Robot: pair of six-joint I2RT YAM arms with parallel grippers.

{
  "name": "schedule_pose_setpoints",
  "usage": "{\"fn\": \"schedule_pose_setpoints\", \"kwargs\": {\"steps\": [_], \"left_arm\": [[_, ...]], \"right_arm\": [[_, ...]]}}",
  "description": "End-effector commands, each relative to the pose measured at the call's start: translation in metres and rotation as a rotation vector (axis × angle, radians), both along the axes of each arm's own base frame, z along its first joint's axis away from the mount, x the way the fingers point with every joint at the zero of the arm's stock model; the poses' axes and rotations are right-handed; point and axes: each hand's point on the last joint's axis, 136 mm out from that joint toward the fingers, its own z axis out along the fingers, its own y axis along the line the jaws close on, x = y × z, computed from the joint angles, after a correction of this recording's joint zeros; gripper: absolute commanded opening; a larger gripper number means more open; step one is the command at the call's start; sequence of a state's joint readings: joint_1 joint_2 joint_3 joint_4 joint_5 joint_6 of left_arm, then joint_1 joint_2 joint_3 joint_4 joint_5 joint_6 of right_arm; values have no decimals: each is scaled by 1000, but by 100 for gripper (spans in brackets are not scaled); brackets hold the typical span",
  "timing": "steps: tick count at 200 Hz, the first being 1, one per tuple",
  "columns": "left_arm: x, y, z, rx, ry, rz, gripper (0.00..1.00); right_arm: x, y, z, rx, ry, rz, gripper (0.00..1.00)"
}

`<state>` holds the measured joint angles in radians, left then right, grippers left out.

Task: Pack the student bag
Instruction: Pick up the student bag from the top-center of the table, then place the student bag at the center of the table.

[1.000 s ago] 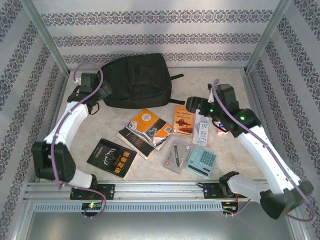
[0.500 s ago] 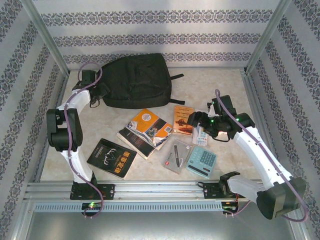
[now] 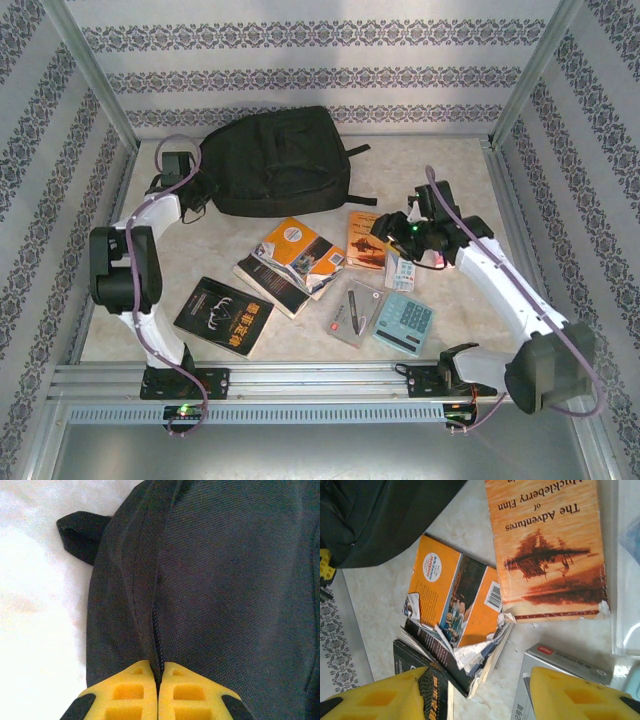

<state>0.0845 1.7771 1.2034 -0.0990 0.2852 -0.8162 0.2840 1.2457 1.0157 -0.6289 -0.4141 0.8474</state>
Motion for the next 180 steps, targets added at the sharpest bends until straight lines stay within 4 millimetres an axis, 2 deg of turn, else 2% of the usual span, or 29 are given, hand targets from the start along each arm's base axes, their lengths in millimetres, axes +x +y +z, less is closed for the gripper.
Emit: {"fn": "schedule_pose_setpoints", "kwargs": {"steps": [1,39,74,106,123,150,180], "left_arm": [[4,-12,63,-83,-180,33,0],[-6,-23,99,-225,-234,139,0],[-6,-42,132,-406,-307,219,0],[-10,-56,152,-550,-348,313,0],[-10,-72,156,-606,-344,330,0],[-4,-99,147,-736,-333,379,0],[7,-153,161,-830,-305,292,0]], "right_arm": [[19,12,21,49,-44,0,53],[22,11,25,12,-16,8,50],[7,-1,26,-73,2,17,47],[-9,-13,12,-142,41,12,47],[-12,-13,8,-128,47,8,47],[-16,-15,4,-126,52,-4,47],[-19,-22,7,-144,43,-20,47]]}}
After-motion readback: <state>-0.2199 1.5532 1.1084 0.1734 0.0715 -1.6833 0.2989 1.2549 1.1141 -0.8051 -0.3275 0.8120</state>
